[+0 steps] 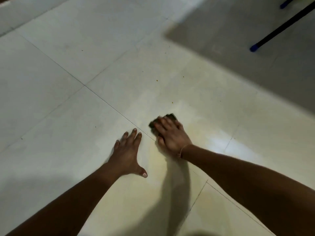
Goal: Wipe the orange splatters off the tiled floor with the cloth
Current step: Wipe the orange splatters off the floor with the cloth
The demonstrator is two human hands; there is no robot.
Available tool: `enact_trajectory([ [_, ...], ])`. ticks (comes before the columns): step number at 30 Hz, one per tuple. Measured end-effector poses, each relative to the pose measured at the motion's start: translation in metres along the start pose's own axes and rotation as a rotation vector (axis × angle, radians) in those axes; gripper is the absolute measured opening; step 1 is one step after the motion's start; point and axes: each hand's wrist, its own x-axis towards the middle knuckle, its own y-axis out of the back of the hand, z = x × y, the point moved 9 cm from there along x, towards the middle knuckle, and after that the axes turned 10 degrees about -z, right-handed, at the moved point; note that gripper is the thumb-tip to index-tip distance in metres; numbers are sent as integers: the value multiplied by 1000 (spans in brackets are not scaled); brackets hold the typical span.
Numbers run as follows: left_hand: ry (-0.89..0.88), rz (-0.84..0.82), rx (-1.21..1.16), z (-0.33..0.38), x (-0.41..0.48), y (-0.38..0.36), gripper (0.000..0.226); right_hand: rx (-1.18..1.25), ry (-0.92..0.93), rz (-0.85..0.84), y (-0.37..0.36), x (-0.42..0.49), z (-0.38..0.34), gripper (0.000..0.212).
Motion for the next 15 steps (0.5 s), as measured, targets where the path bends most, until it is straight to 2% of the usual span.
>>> enact_trajectory([
  [1,-6,-10,17,1,0,2,148,8,-48,-32,4,14,14,63],
  [2,-5,-23,40,1,0,4,147,-44,9,-50,4,18,17,63],
  [5,15,-57,140,8,1,7,147,-323,503,-139,-5,-10,-1,59],
  [7,34,-60,154,10,2,9,148,-381,661,-139,-3,-17,-1,57],
  [10,38,-69,106,9,3,9,148,-304,635,-132,-1,-11,-8,56],
  [12,47,-61,59,7,-1,8,149,-228,525,-102,-1,10,-16,57],
  [15,69,-102,20,9,-4,6,148,-60,251,-17,16,45,-24,61],
])
